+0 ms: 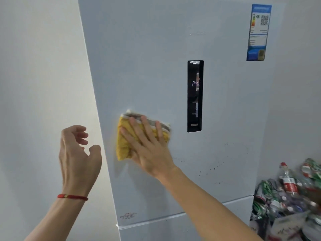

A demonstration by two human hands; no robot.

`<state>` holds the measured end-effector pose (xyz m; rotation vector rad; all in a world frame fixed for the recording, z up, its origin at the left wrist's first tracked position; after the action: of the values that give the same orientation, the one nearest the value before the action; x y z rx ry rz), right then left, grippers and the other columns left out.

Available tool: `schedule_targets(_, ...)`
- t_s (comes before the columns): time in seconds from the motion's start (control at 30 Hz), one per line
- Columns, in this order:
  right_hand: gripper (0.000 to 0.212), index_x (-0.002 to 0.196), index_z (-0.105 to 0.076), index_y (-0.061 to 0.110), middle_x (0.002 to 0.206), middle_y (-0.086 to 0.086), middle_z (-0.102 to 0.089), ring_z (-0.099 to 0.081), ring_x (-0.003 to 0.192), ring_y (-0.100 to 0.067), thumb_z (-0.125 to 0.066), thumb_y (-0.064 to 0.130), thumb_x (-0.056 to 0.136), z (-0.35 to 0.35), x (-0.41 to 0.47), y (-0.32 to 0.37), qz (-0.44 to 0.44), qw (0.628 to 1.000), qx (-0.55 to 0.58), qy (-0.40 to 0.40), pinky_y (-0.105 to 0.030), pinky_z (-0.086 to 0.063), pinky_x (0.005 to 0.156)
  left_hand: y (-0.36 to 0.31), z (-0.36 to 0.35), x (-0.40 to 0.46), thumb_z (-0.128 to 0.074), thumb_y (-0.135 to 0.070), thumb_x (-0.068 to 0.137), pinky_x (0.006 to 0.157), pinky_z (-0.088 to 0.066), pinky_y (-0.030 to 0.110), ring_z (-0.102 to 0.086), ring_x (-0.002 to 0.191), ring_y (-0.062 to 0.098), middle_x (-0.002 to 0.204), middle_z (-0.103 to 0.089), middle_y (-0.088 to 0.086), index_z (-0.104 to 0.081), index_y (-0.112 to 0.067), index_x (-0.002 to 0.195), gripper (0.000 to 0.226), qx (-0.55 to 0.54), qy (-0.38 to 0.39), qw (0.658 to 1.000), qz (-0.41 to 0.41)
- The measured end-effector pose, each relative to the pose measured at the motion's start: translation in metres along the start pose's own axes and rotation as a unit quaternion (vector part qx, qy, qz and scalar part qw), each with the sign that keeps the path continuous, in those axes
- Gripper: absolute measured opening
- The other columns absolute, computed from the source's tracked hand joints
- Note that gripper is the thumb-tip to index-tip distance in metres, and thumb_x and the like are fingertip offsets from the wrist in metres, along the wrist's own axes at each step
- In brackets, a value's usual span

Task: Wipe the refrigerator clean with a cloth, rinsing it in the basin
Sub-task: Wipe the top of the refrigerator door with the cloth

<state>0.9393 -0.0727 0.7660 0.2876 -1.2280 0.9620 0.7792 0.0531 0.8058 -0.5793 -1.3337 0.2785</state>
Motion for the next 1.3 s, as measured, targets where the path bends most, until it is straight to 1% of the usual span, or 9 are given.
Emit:
schedule_targets(0.33, 0.070, 0.167, -0.007, 0.027, 0.174, -0.013, 0.004, 0.004, 0.160, -0.038, -0.021, 0.051, 0.103, 0.051, -0.095, -0.250, -0.306, 0.952, 0.003, -0.009, -0.070, -0.005, 0.122, -0.068, -0.063, -0.025, -0.059, 0.016, 0.073, 0.075, -0.045, 0.033, -0.055, 0.087, 0.023, 0.107, -0.058, 0.010, -0.051, -0.006, 0.115, 0.049, -0.013, 0.010, 0.999, -0.050)
schedule_targets(0.47, 0.069, 0.164, 0.007, 0.038, 0.175, -0.002, 0.011, 0.006, 0.161, -0.029, -0.014, 0.056, 0.101, 0.064, -0.135, -0.308, -0.500, 0.854, 0.131, -0.058, -0.067, -0.010, 0.123, -0.087, -0.080, -0.038, -0.061, 0.016, 0.072, 0.073, -0.047, 0.032, -0.057, 0.087, 0.021, 0.106, -0.060, 0.007, -0.051, -0.008, 0.115, 0.050, -0.003, 0.015, 0.999, -0.052)
schedule_targets(0.53, 0.068, 0.164, 0.006, 0.041, 0.175, 0.005, 0.009, 0.006, 0.161, -0.026, -0.016, 0.055, 0.101, 0.063, -0.141, -0.305, -0.593, 0.778, 0.182, -0.104, -0.067, -0.008, 0.123, -0.085, -0.075, -0.042, -0.061, 0.017, 0.072, 0.073, -0.047, 0.029, -0.057, 0.087, 0.020, 0.106, -0.060, 0.006, -0.051, -0.009, 0.114, 0.050, -0.008, 0.009, 0.999, -0.043)
schedule_targets(0.6, 0.068, 0.165, 0.003, 0.037, 0.175, 0.003, 0.008, 0.007, 0.161, -0.029, -0.020, 0.046, 0.101, 0.058, -0.131, -0.280, -0.624, 0.751, 0.169, -0.136, -0.067, -0.002, 0.123, -0.077, -0.063, -0.046, -0.060, 0.016, 0.073, 0.073, -0.046, 0.025, -0.057, 0.087, 0.019, 0.105, -0.059, 0.005, -0.051, -0.012, 0.113, 0.050, -0.008, -0.004, 1.000, -0.017)
schedule_targets(0.7, 0.069, 0.167, -0.001, 0.031, 0.175, -0.006, 0.007, 0.010, 0.160, -0.036, -0.027, 0.034, 0.103, 0.042, -0.096, -0.206, -0.568, 0.800, 0.148, -0.126, -0.069, 0.006, 0.121, -0.056, -0.040, -0.052, -0.058, 0.014, 0.076, 0.070, -0.046, 0.020, -0.058, 0.087, 0.018, 0.104, -0.059, 0.003, -0.050, -0.016, 0.112, 0.047, 0.000, -0.023, 0.999, 0.037)
schedule_targets(0.93, 0.074, 0.167, -0.011, 0.025, 0.173, -0.018, -0.001, 0.003, 0.157, -0.050, -0.035, 0.057, 0.106, -0.007, -0.022, 0.016, -0.295, 0.951, 0.092, -0.016, -0.078, 0.002, 0.117, -0.016, 0.012, -0.052, -0.058, 0.012, 0.077, 0.070, -0.042, 0.018, -0.056, 0.087, 0.016, 0.101, -0.057, -0.002, -0.050, -0.018, 0.111, 0.045, 0.037, -0.017, 0.997, 0.073)
schedule_targets(1.03, 0.069, 0.166, -0.017, 0.028, 0.173, -0.014, -0.011, -0.010, 0.157, -0.049, -0.046, 0.049, 0.108, -0.029, -0.005, 0.082, -0.224, 0.973, 0.060, 0.004, -0.077, -0.005, 0.118, 0.008, 0.041, -0.049, -0.059, 0.010, 0.079, 0.070, -0.042, 0.016, -0.056, 0.086, 0.015, 0.100, -0.056, -0.002, -0.050, -0.019, 0.109, 0.043, 0.057, -0.010, 0.995, 0.086)
schedule_targets(1.2, 0.062, 0.160, -0.039, 0.017, 0.171, -0.008, -0.025, -0.016, 0.159, -0.035, -0.044, -0.004, 0.101, -0.047, -0.016, 0.121, 0.006, 1.000, 0.019, 0.008, -0.065, -0.009, 0.126, 0.043, 0.069, -0.058, -0.060, 0.005, 0.084, 0.076, -0.046, 0.027, -0.059, 0.088, 0.016, 0.100, -0.060, -0.004, -0.053, -0.020, 0.110, 0.037, 0.052, 0.033, 0.985, 0.163)
schedule_targets(1.3, 0.050, 0.154, -0.048, 0.015, 0.167, -0.007, -0.035, -0.020, 0.159, -0.027, -0.046, 0.002, 0.105, -0.042, -0.029, 0.157, 0.020, 0.981, 0.177, 0.071, -0.056, -0.011, 0.129, 0.074, 0.091, -0.078, -0.056, 0.000, 0.091, 0.083, -0.053, 0.038, -0.061, 0.092, 0.015, 0.105, -0.063, -0.002, -0.056, -0.021, 0.114, 0.031, 0.010, 0.068, 0.961, 0.267)
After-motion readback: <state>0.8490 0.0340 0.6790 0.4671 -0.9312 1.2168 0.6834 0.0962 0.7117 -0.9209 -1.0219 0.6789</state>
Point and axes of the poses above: each hand's wrist, its own x-axis towards the middle knuckle, its own z-axis out of the back of the hand, y = z × x, the point moved 3 cm from there along x, towards the middle knuckle
